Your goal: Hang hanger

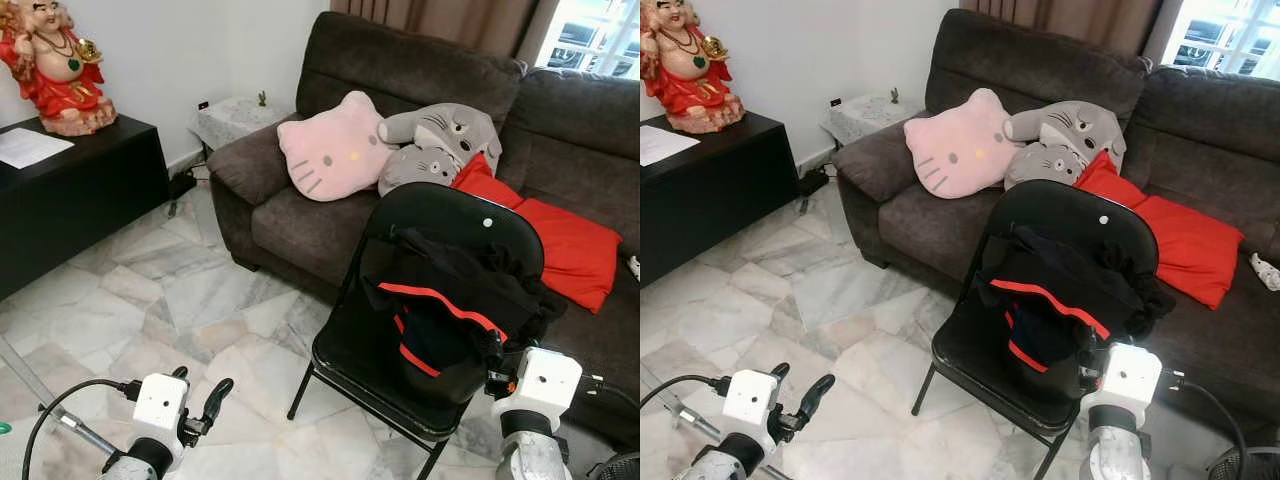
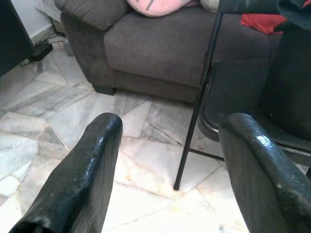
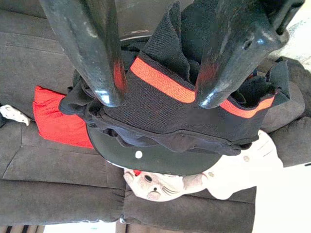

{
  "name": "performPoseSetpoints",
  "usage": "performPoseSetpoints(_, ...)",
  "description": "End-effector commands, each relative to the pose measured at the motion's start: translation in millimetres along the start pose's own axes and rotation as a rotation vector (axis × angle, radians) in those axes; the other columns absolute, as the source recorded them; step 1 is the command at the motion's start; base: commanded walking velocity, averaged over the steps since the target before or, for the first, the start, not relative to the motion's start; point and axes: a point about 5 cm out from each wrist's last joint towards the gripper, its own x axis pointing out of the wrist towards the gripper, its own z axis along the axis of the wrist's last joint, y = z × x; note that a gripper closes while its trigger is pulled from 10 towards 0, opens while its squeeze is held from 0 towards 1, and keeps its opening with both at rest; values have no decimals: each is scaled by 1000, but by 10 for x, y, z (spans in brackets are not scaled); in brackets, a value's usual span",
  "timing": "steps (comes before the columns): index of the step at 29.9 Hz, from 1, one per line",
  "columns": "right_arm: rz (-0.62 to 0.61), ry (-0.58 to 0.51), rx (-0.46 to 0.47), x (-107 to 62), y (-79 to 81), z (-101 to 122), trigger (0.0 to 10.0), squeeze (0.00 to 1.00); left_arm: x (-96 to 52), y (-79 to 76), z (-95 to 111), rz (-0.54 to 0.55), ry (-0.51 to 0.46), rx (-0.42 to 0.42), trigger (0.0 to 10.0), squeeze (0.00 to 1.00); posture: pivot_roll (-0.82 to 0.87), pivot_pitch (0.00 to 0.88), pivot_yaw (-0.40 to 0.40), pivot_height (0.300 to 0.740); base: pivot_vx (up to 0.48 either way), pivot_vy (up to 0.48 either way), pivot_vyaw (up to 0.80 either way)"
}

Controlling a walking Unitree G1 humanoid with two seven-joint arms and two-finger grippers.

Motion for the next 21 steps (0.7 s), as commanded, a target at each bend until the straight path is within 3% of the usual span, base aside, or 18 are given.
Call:
performPoseSetpoints(1, 1, -20, 8, -7, -6, 37, 10000, 0, 24, -27, 43, -10, -27, 4, 10000, 0, 0, 3, -51, 740, 304, 0, 0)
performPoseSetpoints(18, 21, -34, 7, -11, 17, 54, 10000, 0, 42, -41, 62, -20, -41, 3, 10000, 0, 0, 0, -53, 740, 354, 0, 0)
performPoseSetpoints(21, 21, -37, 3, -18, 13, 60, 10000, 0, 46, -46, 64, -23, -41, 4, 10000, 0, -1, 0, -54, 740, 0, 0, 0)
